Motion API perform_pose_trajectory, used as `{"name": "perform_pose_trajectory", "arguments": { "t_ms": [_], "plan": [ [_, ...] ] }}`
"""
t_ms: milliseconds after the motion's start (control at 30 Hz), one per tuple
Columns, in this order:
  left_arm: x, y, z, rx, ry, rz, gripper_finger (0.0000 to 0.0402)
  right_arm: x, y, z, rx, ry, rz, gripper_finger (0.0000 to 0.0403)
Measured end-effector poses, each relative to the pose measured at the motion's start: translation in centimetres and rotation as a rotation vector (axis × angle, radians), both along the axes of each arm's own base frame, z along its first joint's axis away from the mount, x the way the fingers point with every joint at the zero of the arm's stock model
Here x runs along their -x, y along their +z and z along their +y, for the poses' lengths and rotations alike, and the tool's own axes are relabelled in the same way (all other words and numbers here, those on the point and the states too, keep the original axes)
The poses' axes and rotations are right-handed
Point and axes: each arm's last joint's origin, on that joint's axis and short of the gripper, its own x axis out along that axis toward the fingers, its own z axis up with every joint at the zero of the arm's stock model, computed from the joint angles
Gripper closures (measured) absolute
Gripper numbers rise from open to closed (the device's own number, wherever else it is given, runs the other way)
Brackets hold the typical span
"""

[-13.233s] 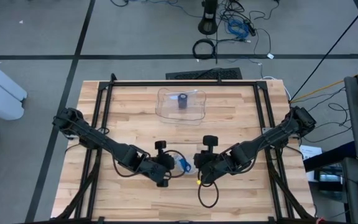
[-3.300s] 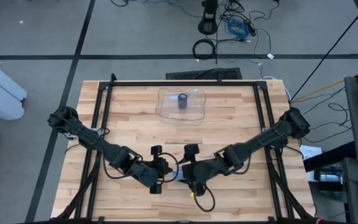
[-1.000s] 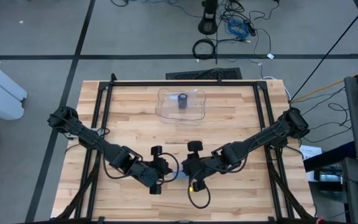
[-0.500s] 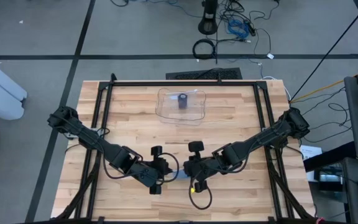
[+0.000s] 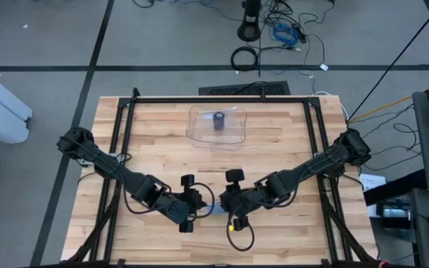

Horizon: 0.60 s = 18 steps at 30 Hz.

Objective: Roll bandage
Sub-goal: Close the transparent zip bag

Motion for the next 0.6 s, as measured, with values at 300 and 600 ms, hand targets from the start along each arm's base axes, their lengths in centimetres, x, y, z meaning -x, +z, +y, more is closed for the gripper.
{"name": "perform_pose_trajectory", "arguments": {
  "t_ms": [300,600],
  "plan": [
    [0.0,0.0,-0.01,0.0,0.0,0.0,0.0402,-0.19,-0.23,0.06,0.016,0.004,-0.004,0.0302],
    [-0.01,0.0,0.0,0.001,0.0,0.0,0.0402,-0.59,-0.93,0.14,0.031,0.012,0.009,0.0308]
  ]
}}
